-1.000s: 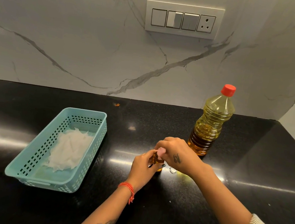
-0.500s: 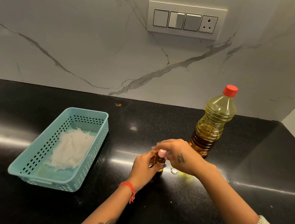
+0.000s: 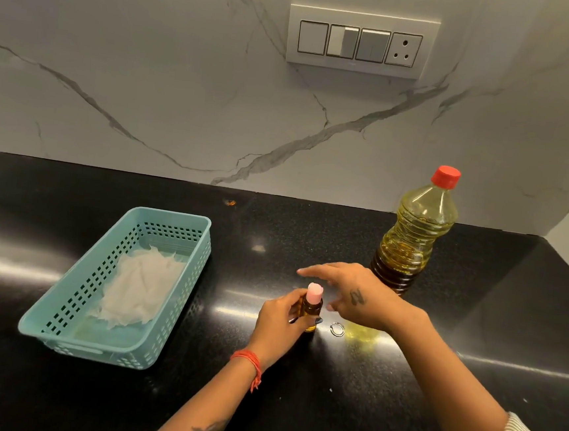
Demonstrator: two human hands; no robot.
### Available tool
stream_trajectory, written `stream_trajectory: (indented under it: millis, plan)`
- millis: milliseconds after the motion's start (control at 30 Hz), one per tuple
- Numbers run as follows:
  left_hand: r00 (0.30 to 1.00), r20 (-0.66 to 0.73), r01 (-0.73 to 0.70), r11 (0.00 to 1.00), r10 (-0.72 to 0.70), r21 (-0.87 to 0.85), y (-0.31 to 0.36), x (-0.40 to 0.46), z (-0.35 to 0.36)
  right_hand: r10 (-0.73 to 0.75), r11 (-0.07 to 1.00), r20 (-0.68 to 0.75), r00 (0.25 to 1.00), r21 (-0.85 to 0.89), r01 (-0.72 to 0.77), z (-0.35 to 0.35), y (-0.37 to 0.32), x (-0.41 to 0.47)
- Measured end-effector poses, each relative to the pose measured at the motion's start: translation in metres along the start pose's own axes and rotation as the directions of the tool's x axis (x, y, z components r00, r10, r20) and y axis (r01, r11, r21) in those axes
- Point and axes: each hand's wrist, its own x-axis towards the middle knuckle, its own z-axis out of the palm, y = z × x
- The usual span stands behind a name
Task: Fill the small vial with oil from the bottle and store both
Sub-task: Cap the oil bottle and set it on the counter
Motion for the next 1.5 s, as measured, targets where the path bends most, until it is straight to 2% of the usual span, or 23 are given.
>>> stream_trajectory:
  millis: [100,267,433,533,633,800,900,1000,1167,1300,1400,1500]
  plan:
    - [1.0,0.007,0.005,1.0,-0.005,-0.008,0.0,0.0,0.0,-0.074,0.997,-0.037,0.997,-0.024,0.073,0.006,-0.005,0.005]
    - [1.0,0.018,-0.009,1.0,0.009,-0.005,0.001,-0.001,-0.001,0.015,0.997,-0.119,0.993,-0.067,-0.024,0.013,-0.004,0.009]
    - [1.0,0.005,-0.008,1.0,0.009,-0.011,-0.001,-0.001,0.0,0.122,0.99,0.066,0.99,-0.076,-0.117,0.002,0.006,-0.001]
    - [1.0,0.002,0.005,1.0,-0.005,-0.004,-0.002,0.0,0.001,0.023,1.0,-0.02,1.0,0.001,-0.023,-0.001,0.002,-0.003]
    - [1.0,0.013,0.013,1.0,-0.013,-0.023,0.0,0.0,0.0,-0.062,0.998,-0.06,0.996,-0.028,0.06,0.008,-0.004,0.004]
    - [1.0,0.027,0.001,1.0,0.0,-0.019,0.001,-0.001,-0.001,-0.006,0.998,-0.19,0.982,-0.069,-0.008,0.019,-0.001,0.006]
    - [1.0,0.023,-0.001,1.0,0.001,-0.022,0.0,-0.002,-0.001,0.066,0.989,-0.139,0.988,-0.124,-0.084,0.015,0.003,0.003]
    - [1.0,0.008,-0.01,1.0,0.01,-0.004,-0.001,-0.001,-0.001,0.055,0.994,-0.064,0.996,-0.091,-0.06,0.009,0.006,-0.001]
    - [1.0,0.017,0.018,1.0,-0.017,-0.021,0.001,0.0,0.0,-0.087,0.989,-0.082,0.993,-0.124,0.077,0.017,-0.003,0.004]
    - [1.0,0.022,0.009,1.0,-0.009,-0.023,0.003,-0.001,-0.002,-0.079,0.99,-0.181,0.98,-0.126,0.057,0.021,-0.003,0.005]
    - [0.999,0.032,0.005,0.999,-0.004,-0.051,0.006,-0.003,-0.003,-0.041,0.99,-0.168,0.985,-0.141,0.017,0.018,0.0,0.003]
    - [1.0,0.027,0.01,0.999,-0.008,-0.053,0.005,-0.002,-0.002,-0.061,0.99,-0.157,0.986,-0.135,0.039,0.017,0.001,0.001]
